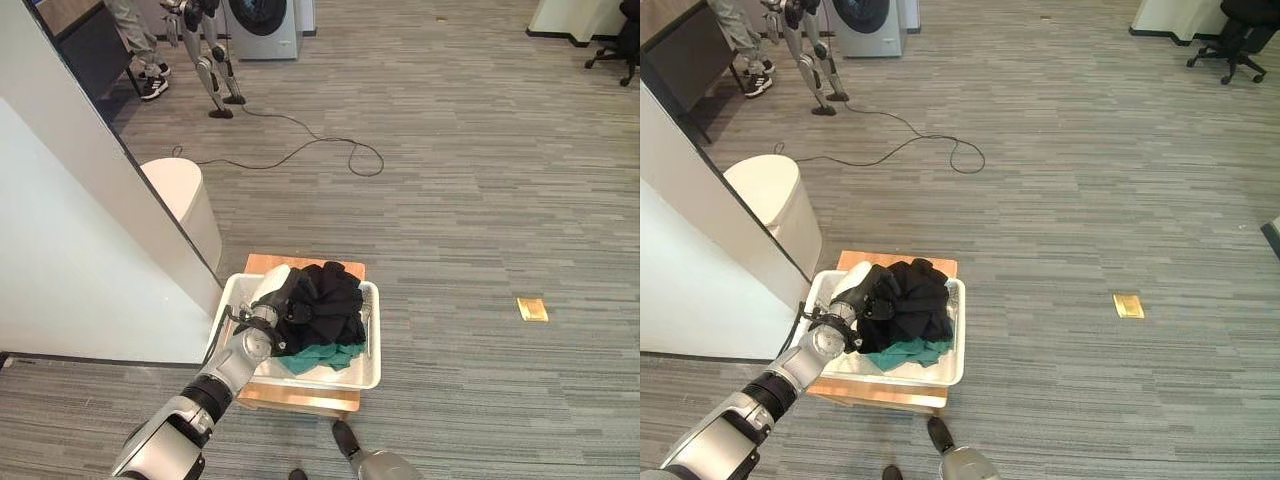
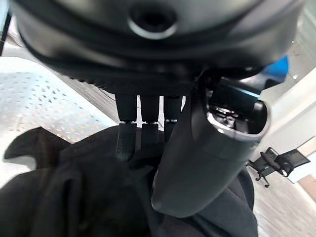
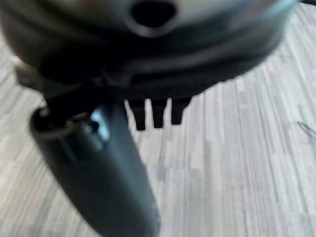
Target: Pick up bed clothes into laundry basket.
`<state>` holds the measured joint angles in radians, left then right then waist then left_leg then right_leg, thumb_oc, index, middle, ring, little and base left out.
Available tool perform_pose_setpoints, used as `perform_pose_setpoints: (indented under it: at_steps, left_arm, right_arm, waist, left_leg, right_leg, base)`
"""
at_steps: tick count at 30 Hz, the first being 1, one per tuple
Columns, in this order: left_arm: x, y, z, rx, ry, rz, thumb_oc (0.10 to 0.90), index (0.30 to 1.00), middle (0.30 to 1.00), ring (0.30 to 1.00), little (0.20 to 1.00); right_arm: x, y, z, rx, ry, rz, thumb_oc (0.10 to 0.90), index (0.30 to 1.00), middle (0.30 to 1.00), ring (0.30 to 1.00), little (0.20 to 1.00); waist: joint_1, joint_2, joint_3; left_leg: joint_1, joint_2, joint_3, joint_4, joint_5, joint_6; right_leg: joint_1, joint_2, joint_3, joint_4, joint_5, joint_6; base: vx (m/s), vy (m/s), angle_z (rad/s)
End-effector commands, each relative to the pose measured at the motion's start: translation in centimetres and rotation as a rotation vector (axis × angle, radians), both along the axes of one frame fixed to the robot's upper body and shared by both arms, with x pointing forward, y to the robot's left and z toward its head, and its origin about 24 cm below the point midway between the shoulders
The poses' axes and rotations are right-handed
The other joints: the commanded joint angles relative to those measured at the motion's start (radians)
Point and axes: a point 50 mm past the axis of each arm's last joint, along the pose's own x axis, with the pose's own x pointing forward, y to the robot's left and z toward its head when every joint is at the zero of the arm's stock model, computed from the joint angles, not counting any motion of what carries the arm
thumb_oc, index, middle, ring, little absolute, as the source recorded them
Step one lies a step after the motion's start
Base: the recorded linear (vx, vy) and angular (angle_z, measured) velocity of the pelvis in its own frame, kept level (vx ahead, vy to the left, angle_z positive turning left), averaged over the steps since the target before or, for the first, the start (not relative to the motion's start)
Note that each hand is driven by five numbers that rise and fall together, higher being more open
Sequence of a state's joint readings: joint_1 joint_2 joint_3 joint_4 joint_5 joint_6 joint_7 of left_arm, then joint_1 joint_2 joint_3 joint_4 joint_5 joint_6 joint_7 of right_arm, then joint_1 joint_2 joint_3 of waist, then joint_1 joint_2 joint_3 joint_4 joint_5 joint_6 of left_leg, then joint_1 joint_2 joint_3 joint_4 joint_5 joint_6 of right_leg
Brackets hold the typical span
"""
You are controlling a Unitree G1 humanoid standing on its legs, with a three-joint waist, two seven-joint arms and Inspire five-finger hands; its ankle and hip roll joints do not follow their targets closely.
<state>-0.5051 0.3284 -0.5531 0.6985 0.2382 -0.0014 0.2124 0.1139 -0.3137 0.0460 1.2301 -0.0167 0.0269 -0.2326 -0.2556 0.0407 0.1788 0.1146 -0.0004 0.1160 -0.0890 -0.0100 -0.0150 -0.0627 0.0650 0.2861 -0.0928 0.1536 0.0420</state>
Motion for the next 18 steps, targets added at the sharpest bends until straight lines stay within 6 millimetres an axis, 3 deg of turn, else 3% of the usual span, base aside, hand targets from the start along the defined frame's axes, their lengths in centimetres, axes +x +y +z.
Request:
perform_pose_setpoints:
  at_steps: [1,6,7,8,12,18]
  left_arm:
    - [1.6,0.7,2.0,0.048,-0.142,0.045,0.4,0.3,0.3,0.3,0.3]
    - [1.9,1.8,0.9,0.162,-0.088,0.057,0.4,0.3,0.3,0.3,0.3]
    - [2.0,2.1,0.9,0.189,-0.083,0.062,0.568,0.552,0.552,0.552,0.552]
    - [2.1,2.4,0.7,0.209,-0.073,0.071,0.8,0.9,0.9,0.9,0.9]
    - [2.4,3.8,0.3,0.278,-0.038,0.126,0.8,0.9,0.9,0.9,0.9]
    - [2.8,4.9,2.1,0.22,-0.126,0.174,0.8,0.9,0.9,0.9,0.9]
  right_arm:
    - [-4.4,-1.2,0.3,-0.049,0.099,-0.01,0.8,0.9,0.9,0.9,0.9]
    - [-4.0,-1.6,0.5,-0.06,0.095,0.006,0.8,0.9,0.9,0.9,0.9]
    - [-3.8,-1.7,0.5,-0.061,0.09,0.011,0.8,0.9,0.9,0.9,0.9]
    - [-3.6,-1.8,0.6,-0.064,0.084,0.014,0.8,0.9,0.9,0.9,0.9]
    - [-2.4,-2.2,0.8,-0.072,0.051,0.032,0.8,0.9,0.9,0.9,0.9]
    - [-1.6,-2.3,1.1,-0.07,-0.024,0.025,0.8,0.9,0.9,0.9,0.9]
  waist:
    - [0.012,-0.067,-0.108]
    - [0.009,-0.068,-0.107]
    - [0.008,-0.067,-0.106]
    - [0.007,-0.067,-0.106]
    - [0.002,-0.068,-0.106]
    - [0.005,-0.07,-0.108]
  left_leg:
    - [-0.06,0.024,-0.016,0.002,-0.047,-0.068]
    - [-0.06,0.025,-0.014,0.002,-0.049,-0.069]
    - [-0.06,0.025,-0.014,0.002,-0.049,-0.069]
    - [-0.06,0.024,-0.012,0.002,-0.049,-0.069]
    - [-0.055,0.025,-0.004,0.002,-0.049,-0.071]
    - [-0.044,0.026,0.003,0.002,-0.053,-0.071]
  right_leg:
    - [0.071,-0.097,-0.009,0.018,-0.15,0.122]
    - [0.068,-0.098,-0.014,0.018,-0.149,0.124]
    - [0.068,-0.097,-0.014,0.018,-0.148,0.124]
    - [0.068,-0.097,-0.014,0.019,-0.148,0.124]
    - [0.068,-0.094,-0.017,0.02,-0.148,0.124]
    - [0.079,-0.092,-0.023,0.019,-0.15,0.122]
  base:
    - [0.0,0.0,0.0]
    - [0.0,0.0,0.0]
    - [0.0,0.0,0.0]
    - [0.0,0.0,0.0]
    - [0.0,0.0,0.0]
    - [0.0,0.0,0.0]
